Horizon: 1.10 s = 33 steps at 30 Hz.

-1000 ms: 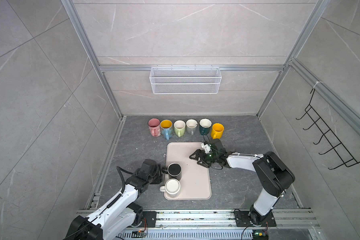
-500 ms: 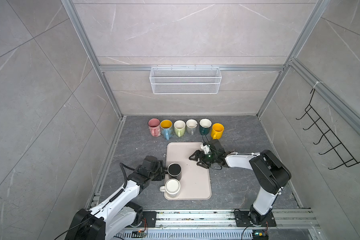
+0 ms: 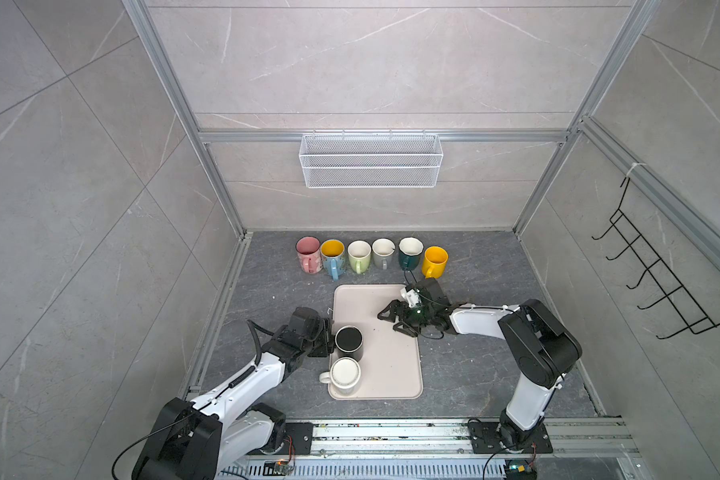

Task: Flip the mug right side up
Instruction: 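Lower the left gripper onto the black mug's handle and close it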

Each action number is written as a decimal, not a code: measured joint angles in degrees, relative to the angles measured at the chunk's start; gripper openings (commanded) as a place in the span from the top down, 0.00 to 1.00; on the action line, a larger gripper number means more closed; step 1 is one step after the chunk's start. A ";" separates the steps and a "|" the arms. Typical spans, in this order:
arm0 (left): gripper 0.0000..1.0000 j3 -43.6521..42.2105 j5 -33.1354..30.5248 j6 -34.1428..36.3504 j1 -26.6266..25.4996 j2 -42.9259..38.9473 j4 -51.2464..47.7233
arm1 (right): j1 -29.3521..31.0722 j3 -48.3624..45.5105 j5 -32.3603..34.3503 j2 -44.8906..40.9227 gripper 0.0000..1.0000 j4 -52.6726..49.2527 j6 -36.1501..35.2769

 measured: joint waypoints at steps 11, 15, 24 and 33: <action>0.57 -0.02 0.92 0.04 0.00 0.46 0.31 | 0.00 0.04 0.00 0.02 0.15 0.00 0.00; 0.60 -0.02 0.98 0.02 0.00 0.59 0.59 | 0.00 0.07 0.00 0.11 0.15 0.00 0.00; 0.69 -0.13 1.09 0.00 0.00 2.69 2.29 | 0.00 0.07 0.00 0.13 0.15 0.00 0.00; 0.98 -0.48 2.38 -0.31 0.11 3.93 5.46 | 0.00 0.48 -0.26 0.66 0.15 0.00 0.00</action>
